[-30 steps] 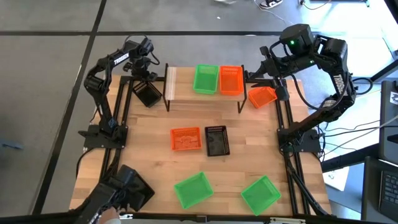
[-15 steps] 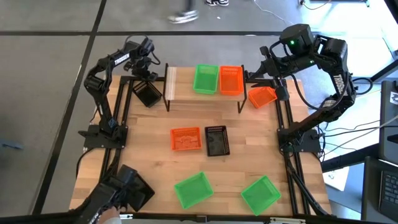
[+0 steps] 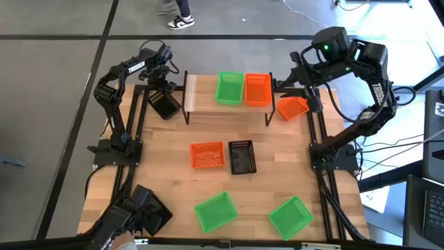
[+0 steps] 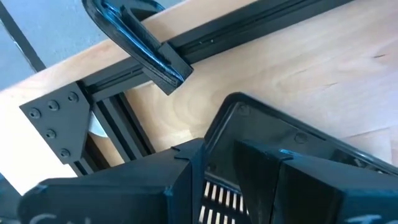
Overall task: Stack baskets on shelf by color
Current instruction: Put the top black bin on the shelf
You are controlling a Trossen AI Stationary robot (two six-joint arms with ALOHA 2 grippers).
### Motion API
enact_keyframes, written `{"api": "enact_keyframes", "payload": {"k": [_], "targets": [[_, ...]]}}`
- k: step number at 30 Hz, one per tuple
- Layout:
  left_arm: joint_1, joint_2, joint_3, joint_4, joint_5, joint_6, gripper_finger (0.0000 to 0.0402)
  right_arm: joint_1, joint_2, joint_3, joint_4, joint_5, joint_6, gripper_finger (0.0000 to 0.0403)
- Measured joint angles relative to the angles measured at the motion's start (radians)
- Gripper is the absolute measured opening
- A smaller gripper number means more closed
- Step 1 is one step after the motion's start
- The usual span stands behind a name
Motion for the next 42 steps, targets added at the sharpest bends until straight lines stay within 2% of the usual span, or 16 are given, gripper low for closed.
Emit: {"api": "enact_keyframes", "payload": {"k": [16,23,33,39,42], "targets": [[-0.002,0.079,0.000,0.001,-0.008,0.000,0.0075,0.000,0.000,0.000,0.000,0.000,0.000,0.0122],[-0.002,0.064,0.000,-0.016,0.005,0.002,0.0075,0.000,0.002,0.000,0.000,0.000,0.000,0.0122],[-0.002,0.061,0.001,-0.066,0.012,0.081,0.0075,0.000,0.032,0.000,0.000,0.007,0.000,0.0122],[-0.002,0.061,0.001,-0.041,0.012,0.106,0.0074,0.000,0.043,0.000,0.000,0.008,0.000,0.0122],[-0.002,0.061,0.001,-0.042,0.012,0.131,0.0057,0.000,0.043,0.000,0.000,0.008,0.000,0.0122]]}}
